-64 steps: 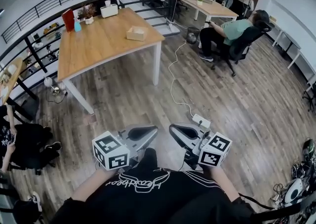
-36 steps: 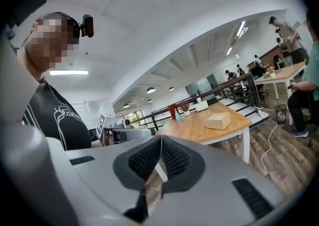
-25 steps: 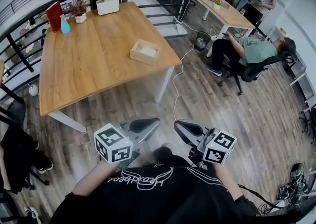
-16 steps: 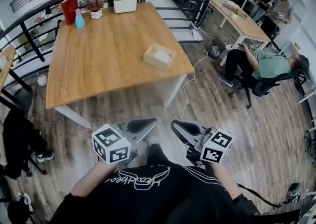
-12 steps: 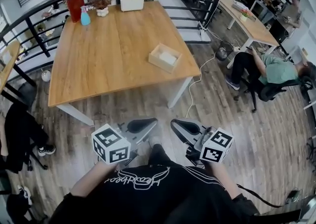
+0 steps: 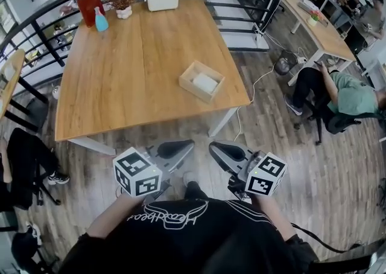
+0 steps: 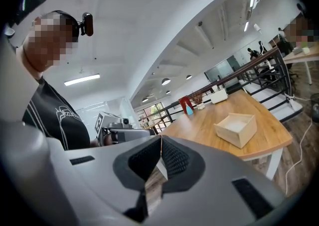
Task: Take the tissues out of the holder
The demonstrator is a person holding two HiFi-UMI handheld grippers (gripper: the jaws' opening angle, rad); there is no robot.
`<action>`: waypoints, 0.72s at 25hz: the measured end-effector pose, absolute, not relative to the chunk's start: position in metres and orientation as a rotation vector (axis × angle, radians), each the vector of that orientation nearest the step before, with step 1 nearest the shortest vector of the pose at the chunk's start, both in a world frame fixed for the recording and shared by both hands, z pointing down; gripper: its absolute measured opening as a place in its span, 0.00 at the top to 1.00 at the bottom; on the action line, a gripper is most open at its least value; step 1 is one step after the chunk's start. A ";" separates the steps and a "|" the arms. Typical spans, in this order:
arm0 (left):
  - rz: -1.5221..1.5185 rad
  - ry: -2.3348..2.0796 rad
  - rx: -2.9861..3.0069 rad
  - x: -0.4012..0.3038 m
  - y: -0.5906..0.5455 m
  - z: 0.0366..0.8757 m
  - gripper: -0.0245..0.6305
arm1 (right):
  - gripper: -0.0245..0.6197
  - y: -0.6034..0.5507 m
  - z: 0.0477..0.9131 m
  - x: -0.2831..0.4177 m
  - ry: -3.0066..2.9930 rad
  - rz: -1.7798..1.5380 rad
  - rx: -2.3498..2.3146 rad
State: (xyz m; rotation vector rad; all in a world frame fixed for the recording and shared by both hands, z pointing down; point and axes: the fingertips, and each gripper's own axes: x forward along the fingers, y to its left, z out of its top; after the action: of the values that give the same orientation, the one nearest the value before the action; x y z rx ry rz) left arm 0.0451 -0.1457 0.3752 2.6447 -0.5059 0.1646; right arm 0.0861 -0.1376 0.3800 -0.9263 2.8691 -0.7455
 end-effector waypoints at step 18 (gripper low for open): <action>0.200 -0.632 2.607 0.105 -0.288 0.390 0.94 | 0.94 -0.285 0.386 0.156 2.893 -0.750 -0.798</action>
State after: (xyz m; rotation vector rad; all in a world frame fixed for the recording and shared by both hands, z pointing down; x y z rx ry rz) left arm 0.1052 -0.2883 0.3900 2.6067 -0.6317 0.1995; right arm 0.1556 -0.2851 0.3860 -0.7976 2.8927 -0.7499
